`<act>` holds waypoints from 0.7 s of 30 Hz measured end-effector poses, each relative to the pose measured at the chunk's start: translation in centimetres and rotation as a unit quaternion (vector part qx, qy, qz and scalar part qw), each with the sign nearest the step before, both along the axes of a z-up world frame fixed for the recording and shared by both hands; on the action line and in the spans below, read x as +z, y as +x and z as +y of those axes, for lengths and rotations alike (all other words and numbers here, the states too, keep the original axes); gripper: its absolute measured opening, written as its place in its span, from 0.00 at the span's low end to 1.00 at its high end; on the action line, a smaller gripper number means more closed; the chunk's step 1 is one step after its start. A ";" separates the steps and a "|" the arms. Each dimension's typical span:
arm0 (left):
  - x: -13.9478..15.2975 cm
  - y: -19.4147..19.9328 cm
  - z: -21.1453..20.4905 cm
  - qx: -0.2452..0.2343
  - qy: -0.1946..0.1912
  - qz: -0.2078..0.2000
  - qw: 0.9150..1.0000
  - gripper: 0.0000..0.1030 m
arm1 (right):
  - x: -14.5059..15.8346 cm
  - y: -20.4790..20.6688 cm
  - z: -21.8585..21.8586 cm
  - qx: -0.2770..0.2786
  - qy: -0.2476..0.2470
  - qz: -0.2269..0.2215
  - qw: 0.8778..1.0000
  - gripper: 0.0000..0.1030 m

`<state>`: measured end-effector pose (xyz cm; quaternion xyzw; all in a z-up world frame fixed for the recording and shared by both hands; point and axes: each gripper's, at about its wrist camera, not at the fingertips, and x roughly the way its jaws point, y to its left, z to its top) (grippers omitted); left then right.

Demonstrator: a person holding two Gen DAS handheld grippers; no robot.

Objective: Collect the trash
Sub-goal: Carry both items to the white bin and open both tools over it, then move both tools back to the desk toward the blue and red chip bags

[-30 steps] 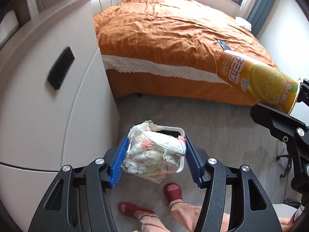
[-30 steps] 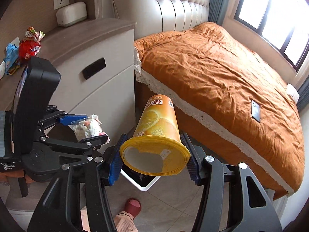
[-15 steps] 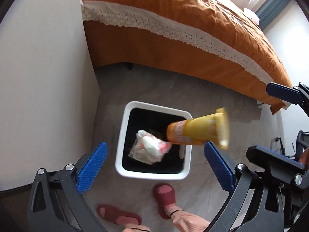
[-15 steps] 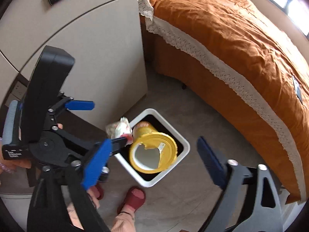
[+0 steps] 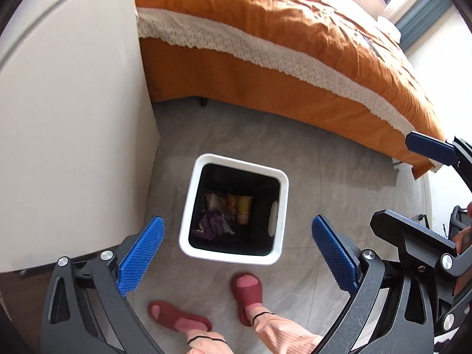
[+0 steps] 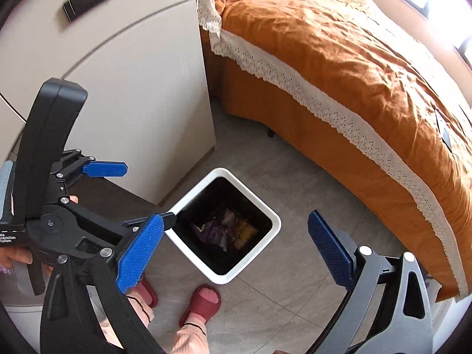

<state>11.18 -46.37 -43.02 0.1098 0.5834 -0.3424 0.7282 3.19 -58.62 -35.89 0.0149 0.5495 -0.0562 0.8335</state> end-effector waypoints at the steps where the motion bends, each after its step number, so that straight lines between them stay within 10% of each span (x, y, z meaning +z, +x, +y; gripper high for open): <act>1: 1.3 -0.1 0.3 0.004 -0.002 -0.007 1.000 0.95 | 1.1 -0.1 0.2 -0.002 0.001 -0.005 1.000 0.95; 21: 24.2 -1.7 7.6 0.122 -0.035 -0.166 0.978 0.95 | 20.9 -1.5 4.5 0.026 0.004 -0.158 0.987 0.95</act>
